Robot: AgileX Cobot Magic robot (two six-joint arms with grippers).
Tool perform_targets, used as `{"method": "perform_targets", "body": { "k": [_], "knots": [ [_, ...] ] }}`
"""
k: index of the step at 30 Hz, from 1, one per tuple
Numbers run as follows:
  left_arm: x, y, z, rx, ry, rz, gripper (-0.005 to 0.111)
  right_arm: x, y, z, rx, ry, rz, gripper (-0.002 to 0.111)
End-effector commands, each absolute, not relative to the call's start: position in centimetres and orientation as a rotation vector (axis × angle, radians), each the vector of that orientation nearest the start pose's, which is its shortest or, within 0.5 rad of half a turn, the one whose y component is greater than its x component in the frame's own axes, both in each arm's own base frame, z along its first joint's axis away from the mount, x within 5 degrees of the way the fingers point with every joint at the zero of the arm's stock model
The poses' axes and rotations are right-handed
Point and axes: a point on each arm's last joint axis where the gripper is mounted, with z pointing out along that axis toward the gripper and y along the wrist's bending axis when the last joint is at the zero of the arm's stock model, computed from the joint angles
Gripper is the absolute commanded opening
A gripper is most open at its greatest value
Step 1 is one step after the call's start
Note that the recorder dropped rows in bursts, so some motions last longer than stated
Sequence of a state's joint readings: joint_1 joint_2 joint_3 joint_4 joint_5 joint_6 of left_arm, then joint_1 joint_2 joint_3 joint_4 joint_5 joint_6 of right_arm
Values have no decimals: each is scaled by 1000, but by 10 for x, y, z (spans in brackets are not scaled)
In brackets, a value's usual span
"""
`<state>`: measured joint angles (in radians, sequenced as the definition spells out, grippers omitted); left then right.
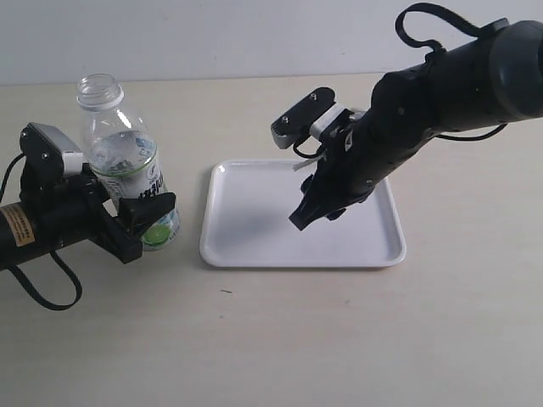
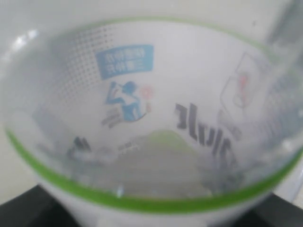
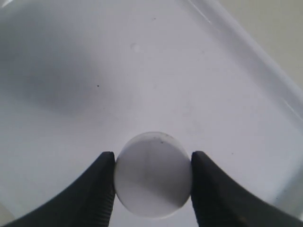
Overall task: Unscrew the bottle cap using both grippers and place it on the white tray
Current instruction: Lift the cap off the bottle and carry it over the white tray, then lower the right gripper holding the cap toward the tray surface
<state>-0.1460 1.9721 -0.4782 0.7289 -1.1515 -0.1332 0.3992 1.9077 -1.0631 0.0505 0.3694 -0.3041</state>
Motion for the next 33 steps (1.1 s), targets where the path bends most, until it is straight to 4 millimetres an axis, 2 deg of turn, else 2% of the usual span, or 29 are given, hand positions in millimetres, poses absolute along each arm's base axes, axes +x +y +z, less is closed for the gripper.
{"method": "perform_targets", "body": {
  "k": [1, 33],
  "knots": [
    [267, -95, 104, 710, 1705, -589, 0, 341, 143, 137, -848, 2524, 69, 0],
    [267, -95, 104, 714, 1697, -587, 0, 341, 143, 139, -859, 2510, 62, 0]
  ]
}}
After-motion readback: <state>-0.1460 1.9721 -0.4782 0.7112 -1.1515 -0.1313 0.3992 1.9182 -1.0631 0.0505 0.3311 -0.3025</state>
